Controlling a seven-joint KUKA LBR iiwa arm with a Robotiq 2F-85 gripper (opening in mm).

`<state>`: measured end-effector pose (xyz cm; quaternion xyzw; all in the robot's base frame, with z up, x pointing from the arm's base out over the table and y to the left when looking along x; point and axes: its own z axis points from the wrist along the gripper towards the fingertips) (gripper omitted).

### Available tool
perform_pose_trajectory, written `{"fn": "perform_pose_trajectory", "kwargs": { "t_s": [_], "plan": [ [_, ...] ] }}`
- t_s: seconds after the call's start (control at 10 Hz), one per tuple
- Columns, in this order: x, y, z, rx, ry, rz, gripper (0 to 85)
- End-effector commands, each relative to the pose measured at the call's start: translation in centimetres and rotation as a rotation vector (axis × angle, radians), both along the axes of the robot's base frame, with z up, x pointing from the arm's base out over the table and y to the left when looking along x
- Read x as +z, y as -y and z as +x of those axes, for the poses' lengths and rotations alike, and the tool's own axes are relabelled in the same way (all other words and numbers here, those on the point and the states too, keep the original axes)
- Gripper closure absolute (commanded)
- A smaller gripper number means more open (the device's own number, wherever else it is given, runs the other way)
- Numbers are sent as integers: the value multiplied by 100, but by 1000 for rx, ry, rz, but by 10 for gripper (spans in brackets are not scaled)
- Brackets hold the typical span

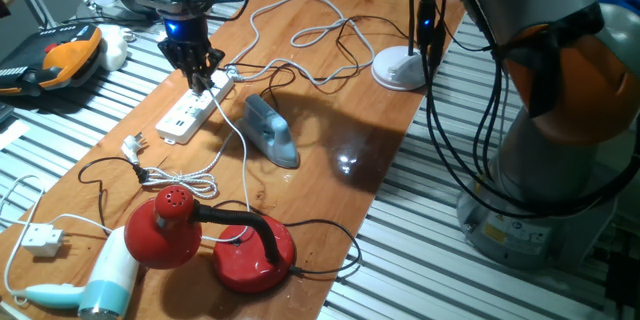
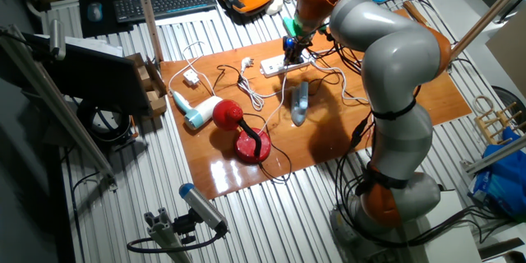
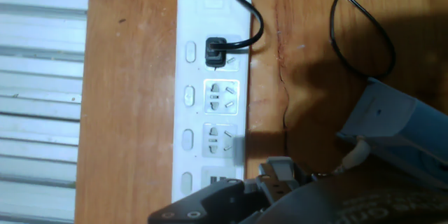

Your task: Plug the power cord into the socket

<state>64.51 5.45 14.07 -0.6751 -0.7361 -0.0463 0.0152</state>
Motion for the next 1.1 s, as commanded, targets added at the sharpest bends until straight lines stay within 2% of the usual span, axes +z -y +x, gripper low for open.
{"fn": "perform_pose_trajectory", "kwargs": {
  "t_s": [0.0, 0.1, 0.2, 0.3, 0.5, 1.0],
  "plan": [
    [0, -1, 1, 3, 2, -5, 850],
    [-2, 5, 7, 6, -1, -6, 850],
    [-13, 49, 56, -1, -8, 19, 850],
    [-21, 81, 91, -8, -10, 30, 850],
    [-34, 131, 129, -8, -9, 31, 850],
    [-137, 295, 328, -4, -5, 34, 850]
  ]
}}
